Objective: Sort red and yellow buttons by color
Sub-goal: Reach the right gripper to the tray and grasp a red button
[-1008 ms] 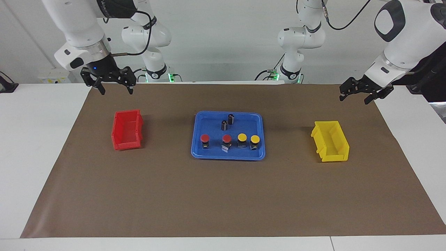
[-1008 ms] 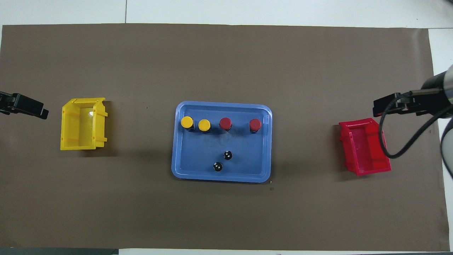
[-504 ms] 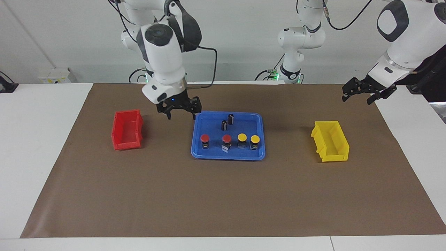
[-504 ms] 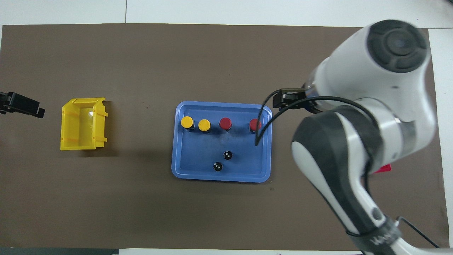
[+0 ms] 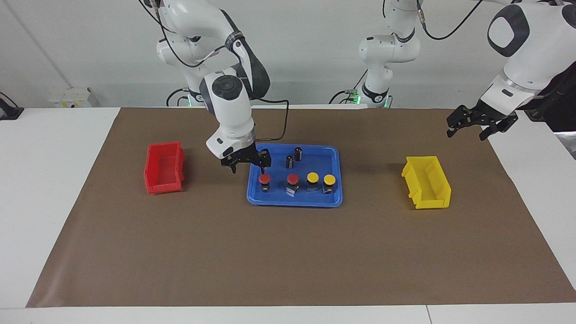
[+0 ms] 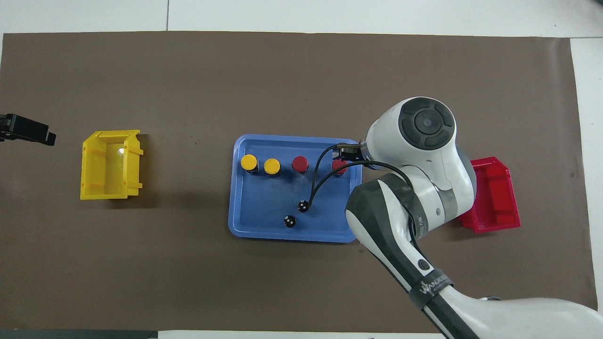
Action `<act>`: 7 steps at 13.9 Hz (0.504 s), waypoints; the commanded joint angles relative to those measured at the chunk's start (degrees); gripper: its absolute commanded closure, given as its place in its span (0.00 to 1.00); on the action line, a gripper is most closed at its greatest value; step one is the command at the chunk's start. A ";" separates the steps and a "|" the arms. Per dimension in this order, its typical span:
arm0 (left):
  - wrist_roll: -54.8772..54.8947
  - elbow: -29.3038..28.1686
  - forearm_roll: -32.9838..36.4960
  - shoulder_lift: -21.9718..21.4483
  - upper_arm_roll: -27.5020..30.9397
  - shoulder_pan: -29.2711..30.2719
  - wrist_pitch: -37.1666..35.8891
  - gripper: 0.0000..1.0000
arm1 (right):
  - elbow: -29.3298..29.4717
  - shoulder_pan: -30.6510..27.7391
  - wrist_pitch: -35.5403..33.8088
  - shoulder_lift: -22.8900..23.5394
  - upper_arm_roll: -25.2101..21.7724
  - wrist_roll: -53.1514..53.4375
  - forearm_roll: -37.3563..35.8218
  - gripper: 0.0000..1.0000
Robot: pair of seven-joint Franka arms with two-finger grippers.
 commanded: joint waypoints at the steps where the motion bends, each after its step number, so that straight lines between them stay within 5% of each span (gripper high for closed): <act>1: 0.04 -1.74 1.35 -1.41 -0.30 0.47 1.41 0.00 | -1.77 1.96 3.98 1.36 0.14 2.80 0.44 0.00; 7: 0.22 -1.65 1.35 -1.41 -0.30 2.14 1.50 0.00 | -2.38 2.14 7.95 3.92 0.14 2.46 0.36 0.05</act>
